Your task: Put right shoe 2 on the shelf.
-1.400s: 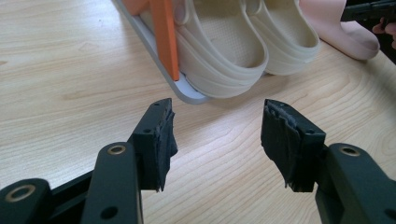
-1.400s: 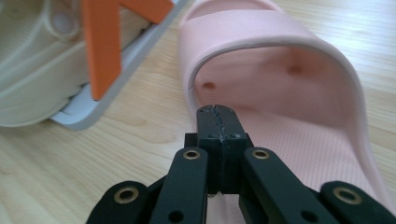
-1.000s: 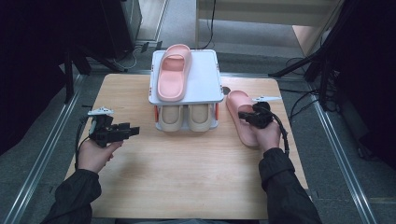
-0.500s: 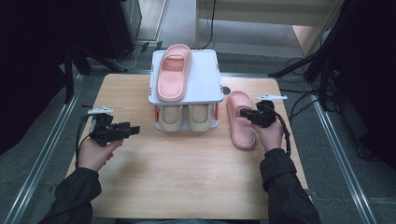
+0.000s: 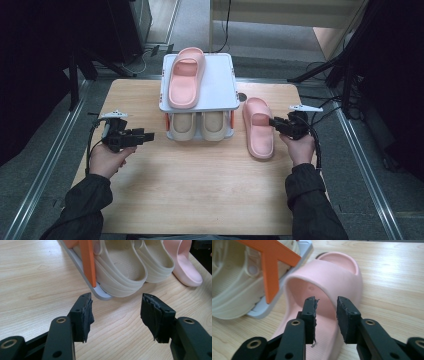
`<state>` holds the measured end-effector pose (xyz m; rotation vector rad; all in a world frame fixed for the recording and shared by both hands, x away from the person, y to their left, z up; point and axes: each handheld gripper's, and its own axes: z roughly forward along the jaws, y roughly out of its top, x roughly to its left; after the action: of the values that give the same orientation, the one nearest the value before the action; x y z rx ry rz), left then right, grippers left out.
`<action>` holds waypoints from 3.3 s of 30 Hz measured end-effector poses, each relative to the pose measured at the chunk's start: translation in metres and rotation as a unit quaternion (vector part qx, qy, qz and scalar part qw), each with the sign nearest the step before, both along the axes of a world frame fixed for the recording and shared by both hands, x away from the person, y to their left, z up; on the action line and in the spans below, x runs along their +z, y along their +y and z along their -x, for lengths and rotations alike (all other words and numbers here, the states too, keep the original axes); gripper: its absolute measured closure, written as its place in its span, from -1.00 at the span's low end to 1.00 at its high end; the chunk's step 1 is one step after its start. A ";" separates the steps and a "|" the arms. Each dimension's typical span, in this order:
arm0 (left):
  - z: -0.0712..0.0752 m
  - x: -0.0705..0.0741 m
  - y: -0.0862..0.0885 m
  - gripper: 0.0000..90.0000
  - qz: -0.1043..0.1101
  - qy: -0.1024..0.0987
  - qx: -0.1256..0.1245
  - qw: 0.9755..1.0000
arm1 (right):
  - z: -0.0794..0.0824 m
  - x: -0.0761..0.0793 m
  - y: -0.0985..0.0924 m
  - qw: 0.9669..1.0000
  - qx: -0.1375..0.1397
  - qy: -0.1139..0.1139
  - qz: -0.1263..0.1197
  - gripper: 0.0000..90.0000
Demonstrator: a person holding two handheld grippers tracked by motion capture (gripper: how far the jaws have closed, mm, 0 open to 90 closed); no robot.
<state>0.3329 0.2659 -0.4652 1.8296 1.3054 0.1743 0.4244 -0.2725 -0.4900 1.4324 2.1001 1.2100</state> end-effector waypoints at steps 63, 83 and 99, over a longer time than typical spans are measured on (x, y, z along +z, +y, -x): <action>0.003 -0.002 0.004 -0.05 -0.015 0.005 0.004 1.000 | -0.063 0.150 0.069 0.996 -0.088 0.030 0.000 0.85; 0.003 -0.001 0.003 -0.05 -0.015 -0.001 -0.004 1.000 | -0.091 0.153 0.152 0.994 -0.090 0.058 0.023 0.70; 0.003 -0.001 0.003 -0.05 -0.015 0.003 -0.006 1.000 | -0.076 0.164 0.152 0.999 -0.009 0.040 -0.032 0.22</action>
<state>0.3303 0.2685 -0.4664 1.8650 1.3008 0.1838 0.5002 -0.1210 -0.3259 1.5476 2.1134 1.2432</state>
